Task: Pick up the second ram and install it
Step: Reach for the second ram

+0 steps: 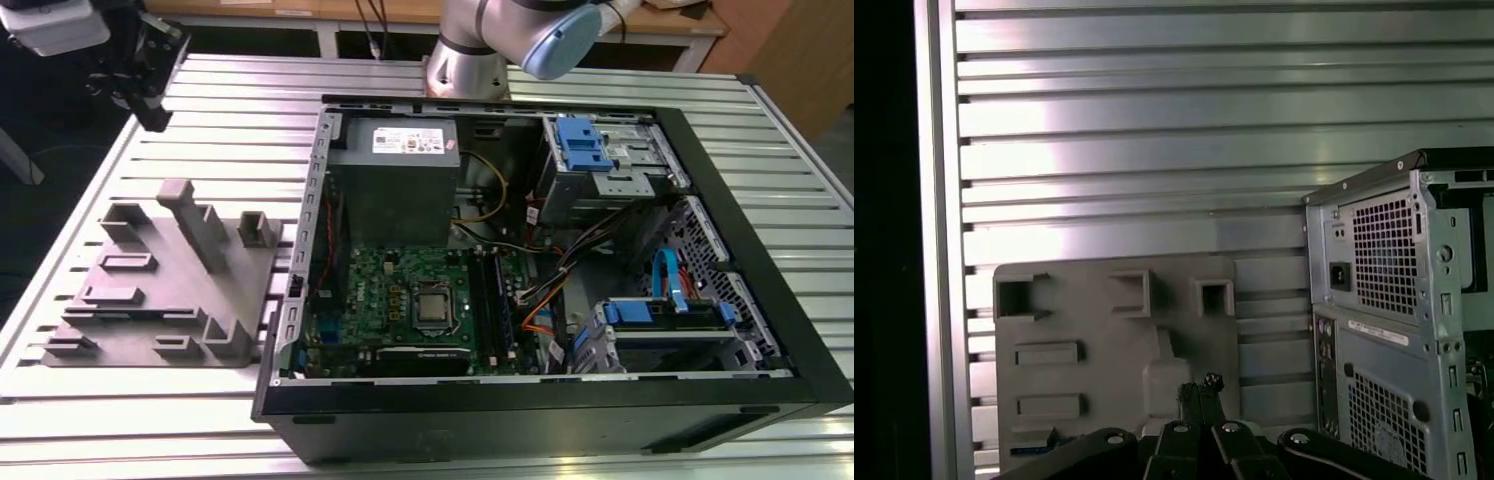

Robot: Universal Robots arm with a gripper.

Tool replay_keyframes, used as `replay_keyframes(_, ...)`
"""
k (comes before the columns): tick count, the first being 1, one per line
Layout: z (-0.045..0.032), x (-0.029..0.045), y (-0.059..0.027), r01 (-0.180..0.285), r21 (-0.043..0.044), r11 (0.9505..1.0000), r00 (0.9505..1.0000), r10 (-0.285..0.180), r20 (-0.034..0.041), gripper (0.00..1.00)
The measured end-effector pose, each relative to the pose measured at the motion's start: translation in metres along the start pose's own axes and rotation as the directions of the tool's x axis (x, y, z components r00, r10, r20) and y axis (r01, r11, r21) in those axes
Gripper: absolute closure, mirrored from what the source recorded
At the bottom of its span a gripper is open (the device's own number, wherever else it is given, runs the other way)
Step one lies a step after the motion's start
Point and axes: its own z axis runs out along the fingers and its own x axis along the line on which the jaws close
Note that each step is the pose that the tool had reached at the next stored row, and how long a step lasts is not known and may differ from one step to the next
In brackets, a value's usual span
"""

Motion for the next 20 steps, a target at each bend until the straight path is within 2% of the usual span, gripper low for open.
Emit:
replay_keyframes(9,0.008,0.0134,-0.018,0.0,0.0001,1.0,1.0,0.0,0.0,0.93)
replay_keyframes(20,0.017,0.0241,-0.0323,0.0,0.0,1.0,1.0,0.0,0.0,0.93)
